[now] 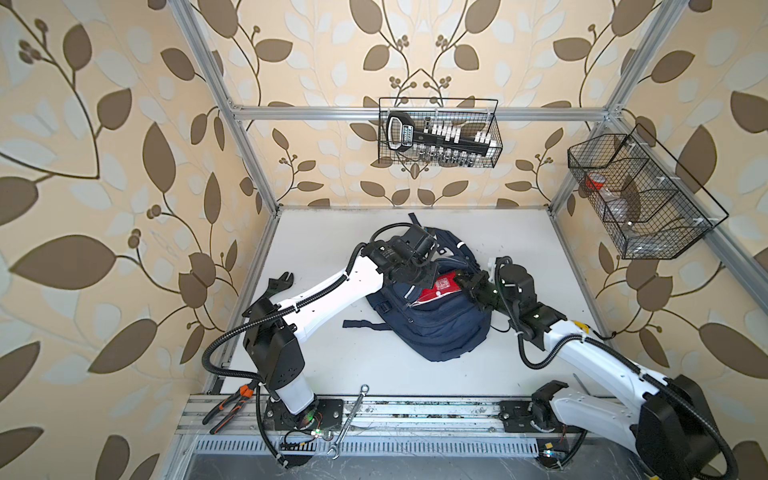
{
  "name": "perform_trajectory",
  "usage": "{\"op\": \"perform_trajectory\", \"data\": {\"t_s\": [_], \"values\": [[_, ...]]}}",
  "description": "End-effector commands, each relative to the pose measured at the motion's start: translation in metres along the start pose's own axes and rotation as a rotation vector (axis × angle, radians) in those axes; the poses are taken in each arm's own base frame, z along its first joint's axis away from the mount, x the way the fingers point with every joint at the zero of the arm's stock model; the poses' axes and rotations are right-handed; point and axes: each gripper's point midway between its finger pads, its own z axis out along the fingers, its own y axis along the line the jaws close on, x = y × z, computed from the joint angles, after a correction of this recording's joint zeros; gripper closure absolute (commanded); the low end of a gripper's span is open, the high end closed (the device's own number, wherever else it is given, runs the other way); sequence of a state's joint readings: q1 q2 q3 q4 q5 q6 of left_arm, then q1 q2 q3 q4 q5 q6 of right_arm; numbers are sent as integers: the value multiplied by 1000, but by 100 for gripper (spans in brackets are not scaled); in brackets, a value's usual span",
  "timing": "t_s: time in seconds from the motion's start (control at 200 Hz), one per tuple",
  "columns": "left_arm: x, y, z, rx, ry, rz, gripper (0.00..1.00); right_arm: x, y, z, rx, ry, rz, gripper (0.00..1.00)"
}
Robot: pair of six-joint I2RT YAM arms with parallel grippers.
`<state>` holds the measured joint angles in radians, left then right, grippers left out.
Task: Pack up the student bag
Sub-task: 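Push the red packet into the front pocket with the right gripper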
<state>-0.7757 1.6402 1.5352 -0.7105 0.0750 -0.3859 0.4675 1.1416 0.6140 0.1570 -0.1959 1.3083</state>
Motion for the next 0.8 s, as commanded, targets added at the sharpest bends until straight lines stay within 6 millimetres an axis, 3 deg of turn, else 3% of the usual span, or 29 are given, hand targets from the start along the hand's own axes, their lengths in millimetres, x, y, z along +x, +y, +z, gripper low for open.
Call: {"op": "perform_trajectory", "data": {"t_s": [0.0,0.215,0.39,0.56,0.665,0.745,0.795], "values": [[-54,-28,-53,177,-225,-46,100,10,30,8,-75,11,-58,100],[-53,-40,-59,266,-224,-33,100,14,15,28,-48,14,-82,100],[-53,-34,-58,261,-220,-40,100,27,17,50,-44,105,-131,100],[-50,-25,-57,270,-212,-73,100,21,10,50,5,81,-182,100],[-48,-20,-56,267,-211,-86,100,21,4,52,39,108,-202,88],[-48,-14,-57,258,-213,-94,100,24,-1,51,64,124,-211,67],[-49,-10,-58,253,-216,-104,100,26,-5,47,78,127,-211,61]]}}
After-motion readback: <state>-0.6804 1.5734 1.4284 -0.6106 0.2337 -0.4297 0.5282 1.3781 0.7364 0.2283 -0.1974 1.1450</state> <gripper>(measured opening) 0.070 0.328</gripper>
